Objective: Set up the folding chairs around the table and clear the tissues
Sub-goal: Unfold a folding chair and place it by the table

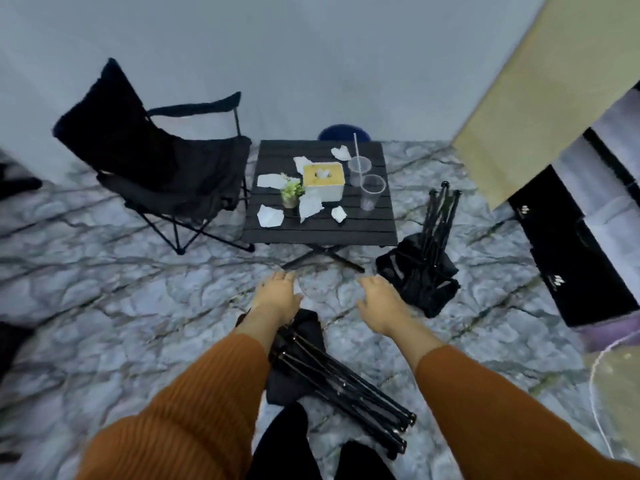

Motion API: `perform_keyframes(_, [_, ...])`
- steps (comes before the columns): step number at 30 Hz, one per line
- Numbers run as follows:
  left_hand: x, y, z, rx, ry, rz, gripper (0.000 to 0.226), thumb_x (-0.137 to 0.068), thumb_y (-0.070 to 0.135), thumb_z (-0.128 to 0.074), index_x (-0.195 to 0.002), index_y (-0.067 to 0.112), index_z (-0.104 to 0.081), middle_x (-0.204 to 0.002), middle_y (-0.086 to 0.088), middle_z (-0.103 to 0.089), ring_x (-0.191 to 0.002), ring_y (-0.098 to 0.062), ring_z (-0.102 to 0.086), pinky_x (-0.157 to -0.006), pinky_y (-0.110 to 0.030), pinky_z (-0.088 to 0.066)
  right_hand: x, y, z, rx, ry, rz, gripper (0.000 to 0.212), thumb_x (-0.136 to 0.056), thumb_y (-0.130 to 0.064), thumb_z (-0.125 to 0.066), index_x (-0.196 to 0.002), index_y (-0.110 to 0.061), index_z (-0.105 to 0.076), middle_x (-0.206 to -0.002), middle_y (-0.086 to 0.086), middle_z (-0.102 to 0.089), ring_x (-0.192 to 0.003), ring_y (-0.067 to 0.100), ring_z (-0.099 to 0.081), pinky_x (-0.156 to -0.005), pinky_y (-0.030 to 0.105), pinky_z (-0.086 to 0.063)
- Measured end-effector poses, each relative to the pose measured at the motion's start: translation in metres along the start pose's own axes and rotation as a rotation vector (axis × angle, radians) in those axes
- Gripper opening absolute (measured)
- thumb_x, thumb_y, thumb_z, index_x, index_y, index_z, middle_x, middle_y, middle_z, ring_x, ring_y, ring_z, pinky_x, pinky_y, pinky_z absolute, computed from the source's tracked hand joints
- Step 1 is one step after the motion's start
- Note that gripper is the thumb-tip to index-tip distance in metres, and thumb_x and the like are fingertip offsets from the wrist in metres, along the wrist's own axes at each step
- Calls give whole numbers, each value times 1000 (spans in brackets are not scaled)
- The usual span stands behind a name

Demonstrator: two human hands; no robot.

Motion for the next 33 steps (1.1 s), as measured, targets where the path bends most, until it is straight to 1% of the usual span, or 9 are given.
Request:
perform_keyframes(7, [51,-98,-55,177,-14,329,64,-99,38,-43,-153,19,-15,-162,-8,-13,-150,-28,-11,-121,-48,-15,-19,-48,-68,46,-161,238,43,-95,-24,-48,-136,-12,-41,-137,10,-47,-129,28,-40,-105,41,-38])
perform_keyframes(13, [39,-162,-114,239,-20,499,61,-100,37,-42,-152,17,-19,-160,-8,-21,-149,-27,-15,-121,-46,-15,-62,-73,-137,57,-227,344,46,-96,-26,-48,-140,-15,-39,-141,9,-47,-132,27,-40,-110,39,-34])
perform_keyframes(18, [-18,-210,-180,391,16,591,56,-98,37,-44,-148,18,-28,-153,-10,-34,-140,-31,-33,-114,-47,-29,-125,-74,-221,63,-240,360,41,-96,-29,-48,-135,-17,-44,-127,7,-57,-116,28,-53,-95,40,-47])
perform_keyframes(21, [-65,-244,-234,480,87,646,52,-97,38,-45,-144,18,-36,-145,-11,-46,-131,-32,-45,-108,-48,-37,-173,-69,-287,70,-224,360,40,-97,-32,-47,-134,-16,-45,-126,7,-58,-116,28,-54,-94,42,-48])
perform_keyframes(24, [-122,-281,-298,581,156,688,48,-97,36,-47,-140,16,-41,-136,-12,-53,-122,-32,-53,-97,-42,-47,-230,-59,-366,-3,-222,309,41,-97,-32,-48,-134,-14,-45,-125,10,-58,-115,29,-53,-94,44,-49])
perform_keyframes(25, [-144,-294,-320,615,176,698,48,-97,36,-47,-140,15,-42,-136,-11,-54,-120,-32,-54,-94,-40,-48,-251,-56,-394,-38,-222,299,41,-96,-31,-49,-132,-13,-46,-123,11,-59,-114,30,-55,-93,44,-50])
perform_keyframes(27, [-188,-321,-362,688,227,709,49,-96,36,-49,-140,13,-43,-137,-11,-55,-120,-31,-55,-95,-38,-49,-295,-52,-449,-92,-229,295,40,-95,-32,-51,-130,-13,-48,-122,11,-59,-112,30,-56,-91,43,-51])
perform_keyframes(29, [-230,-346,-398,766,284,721,50,-97,36,-50,-139,10,-44,-138,-13,-55,-120,-31,-56,-94,-38,-48,-337,-50,-499,-127,-220,304,40,-95,-32,-51,-130,-12,-49,-124,11,-59,-115,30,-55,-93,44,-50])
perform_keyframes(33, [-295,-383,-454,896,374,748,49,-97,33,-52,-134,2,-47,-132,-19,-58,-121,-33,-55,-96,-37,-46,-406,-54,-569,-141,-164,321,41,-98,-35,-45,-131,-12,-47,-128,14,-56,-117,32,-50,-95,47,-48])
Point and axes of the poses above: each hand's wrist, its own x-axis away from the middle knuckle, its own z-axis out of the back of the hand, y = z × x, the point moved 8 cm from there along -x, towards the middle knuckle
